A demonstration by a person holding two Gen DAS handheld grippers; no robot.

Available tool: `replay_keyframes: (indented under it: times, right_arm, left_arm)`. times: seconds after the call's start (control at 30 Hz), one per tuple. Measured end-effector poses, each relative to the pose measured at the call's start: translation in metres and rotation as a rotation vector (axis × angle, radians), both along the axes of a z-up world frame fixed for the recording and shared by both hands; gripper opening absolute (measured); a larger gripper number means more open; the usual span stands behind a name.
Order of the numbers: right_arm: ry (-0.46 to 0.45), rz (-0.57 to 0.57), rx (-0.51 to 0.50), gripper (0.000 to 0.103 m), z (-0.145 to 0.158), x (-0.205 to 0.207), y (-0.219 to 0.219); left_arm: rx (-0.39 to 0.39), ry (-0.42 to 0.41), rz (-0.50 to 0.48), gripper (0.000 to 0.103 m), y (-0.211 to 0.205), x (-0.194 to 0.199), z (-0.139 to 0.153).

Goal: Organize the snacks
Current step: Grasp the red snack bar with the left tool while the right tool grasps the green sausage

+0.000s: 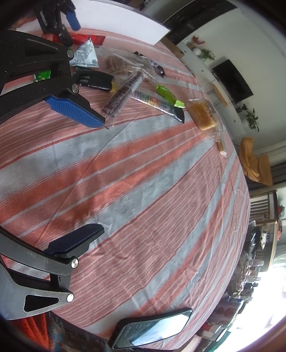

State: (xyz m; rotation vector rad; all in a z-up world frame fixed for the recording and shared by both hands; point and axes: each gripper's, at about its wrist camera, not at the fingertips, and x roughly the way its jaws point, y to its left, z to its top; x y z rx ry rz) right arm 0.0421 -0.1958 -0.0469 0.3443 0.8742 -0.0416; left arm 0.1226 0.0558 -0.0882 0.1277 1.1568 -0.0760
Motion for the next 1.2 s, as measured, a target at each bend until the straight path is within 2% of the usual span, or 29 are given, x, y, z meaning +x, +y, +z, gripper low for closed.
replay_keyframes:
  times: [0.07, 0.1, 0.13, 0.2, 0.27, 0.37, 0.47, 0.6, 0.7, 0.77, 0.8, 0.83, 0.9, 0.93, 1.0, 1.2]
  right_arm:
    - [-0.070, 0.035, 0.065, 0.091, 0.008, -0.006, -0.003]
    - [-0.103, 0.060, 0.091, 0.091, 0.012, -0.008, -0.002]
    - [-0.131, 0.087, 0.105, 0.091, 0.016, -0.010, 0.000]
    - [-0.169, 0.153, 0.102, 0.091, 0.021, -0.011, 0.012]
    - [-0.171, 0.254, 0.099, 0.091, 0.023, -0.010, 0.027]
    - [-0.093, 0.454, 0.148, 0.091, 0.022, -0.001, 0.046]
    - [0.045, 0.647, 0.149, 0.091, 0.019, 0.009, 0.070]
    - [0.184, 0.793, 0.000, 0.089, 0.009, 0.016, 0.120]
    - [0.220, 0.844, -0.125, 0.086, -0.002, 0.029, 0.158]
    - [0.252, 0.857, -0.174, 0.078, -0.010, 0.039, 0.177]
    - [0.272, 0.860, -0.198, 0.054, -0.015, 0.044, 0.185]
    - [0.262, 0.857, -0.233, 0.037, -0.015, 0.046, 0.191]
    - [0.278, 0.863, -0.255, 0.029, -0.016, 0.048, 0.196]
    - [0.282, 0.860, -0.251, 0.025, -0.016, 0.047, 0.196]
    - [0.294, 0.824, -0.202, 0.024, -0.015, 0.046, 0.188]
    - [0.300, 0.725, 0.148, 0.024, -0.003, 0.047, 0.146]
  left_arm:
    - [-0.043, -0.002, -0.001, 0.055, 0.001, -0.004, -0.001]
    - [-0.073, -0.003, 0.002, 0.037, 0.004, -0.006, 0.000]
    - [-0.067, -0.013, 0.015, 0.018, 0.006, -0.009, 0.002]
    - [-0.098, -0.027, 0.029, 0.015, 0.012, -0.016, 0.005]
    - [-0.147, -0.041, 0.045, 0.014, 0.019, -0.024, 0.011]
    - [-0.213, -0.072, 0.059, 0.013, 0.029, -0.043, 0.030]
    - [-0.272, -0.108, 0.058, 0.013, 0.037, -0.057, 0.050]
    - [-0.314, -0.137, 0.058, 0.012, 0.044, -0.069, 0.064]
    - [-0.354, -0.145, 0.064, 0.012, 0.048, -0.074, 0.070]
    - [-0.371, -0.158, 0.059, 0.011, 0.050, -0.083, 0.078]
    - [-0.380, -0.167, 0.055, 0.011, 0.051, -0.086, 0.083]
    - [-0.386, -0.176, 0.053, 0.011, 0.052, -0.089, 0.087]
    - [-0.398, -0.196, 0.053, 0.011, 0.056, -0.095, 0.097]
    - [-0.407, -0.206, 0.057, 0.010, 0.060, -0.098, 0.101]
    - [-0.429, -0.223, 0.070, 0.010, 0.069, -0.104, 0.109]
    - [-0.485, -0.268, 0.123, 0.009, 0.097, -0.113, 0.129]
